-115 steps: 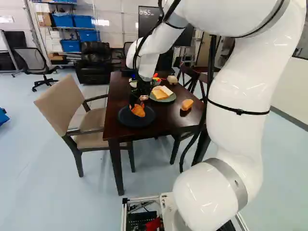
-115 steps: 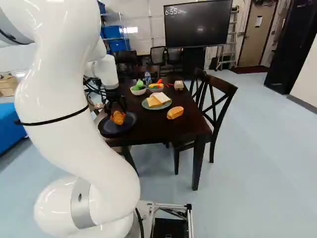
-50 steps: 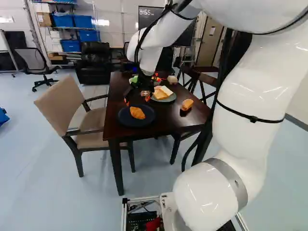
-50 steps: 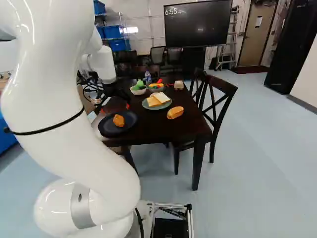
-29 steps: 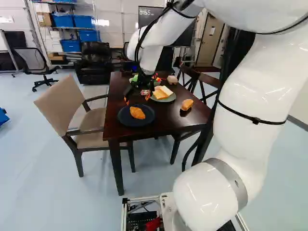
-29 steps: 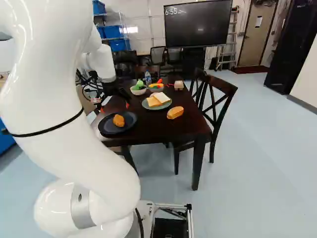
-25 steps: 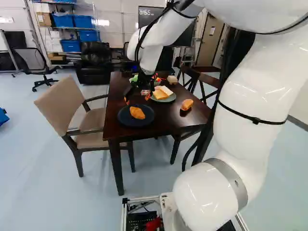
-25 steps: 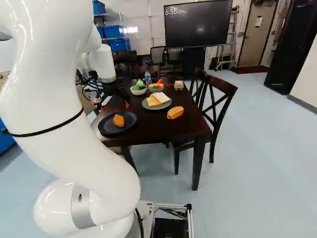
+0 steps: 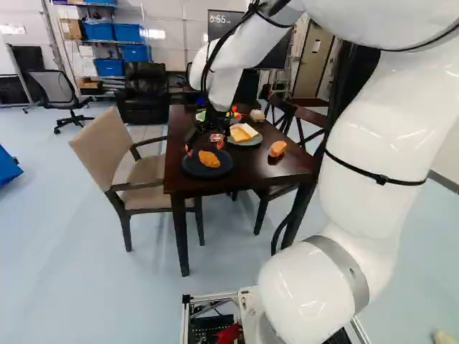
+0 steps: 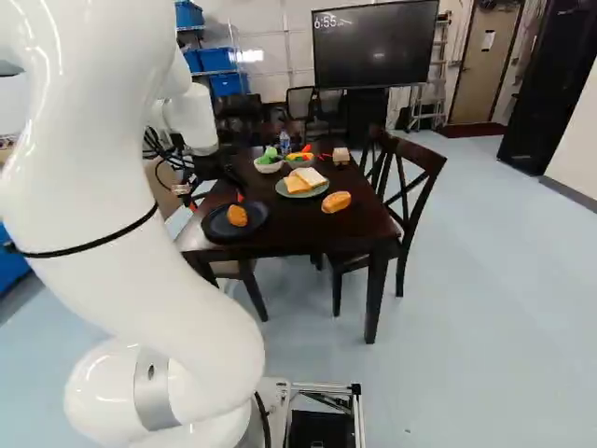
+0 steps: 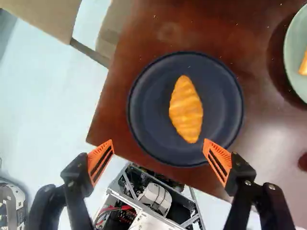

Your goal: Move the croissant to the empty plate

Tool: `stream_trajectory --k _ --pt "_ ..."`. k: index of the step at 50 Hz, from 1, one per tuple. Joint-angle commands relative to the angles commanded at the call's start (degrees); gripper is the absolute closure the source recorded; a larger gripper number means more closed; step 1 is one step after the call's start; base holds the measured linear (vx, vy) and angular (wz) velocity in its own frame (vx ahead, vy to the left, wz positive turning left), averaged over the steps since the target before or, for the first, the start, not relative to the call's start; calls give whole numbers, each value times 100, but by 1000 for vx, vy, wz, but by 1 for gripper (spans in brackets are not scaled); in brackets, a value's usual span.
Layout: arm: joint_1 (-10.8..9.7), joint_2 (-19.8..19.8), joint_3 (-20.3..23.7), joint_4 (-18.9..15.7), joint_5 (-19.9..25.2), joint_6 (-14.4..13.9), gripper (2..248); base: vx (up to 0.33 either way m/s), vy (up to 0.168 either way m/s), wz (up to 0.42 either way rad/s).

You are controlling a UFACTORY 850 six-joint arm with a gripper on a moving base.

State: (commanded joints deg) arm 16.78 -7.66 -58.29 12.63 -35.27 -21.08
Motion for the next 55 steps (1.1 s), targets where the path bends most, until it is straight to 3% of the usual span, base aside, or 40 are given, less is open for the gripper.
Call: stream_trajectory --k 24,55 --pt "0 0 0 0 0 0 3 -239 68 24" --pt "-7 10 22 -5 36 9 3 -6 -1 0"
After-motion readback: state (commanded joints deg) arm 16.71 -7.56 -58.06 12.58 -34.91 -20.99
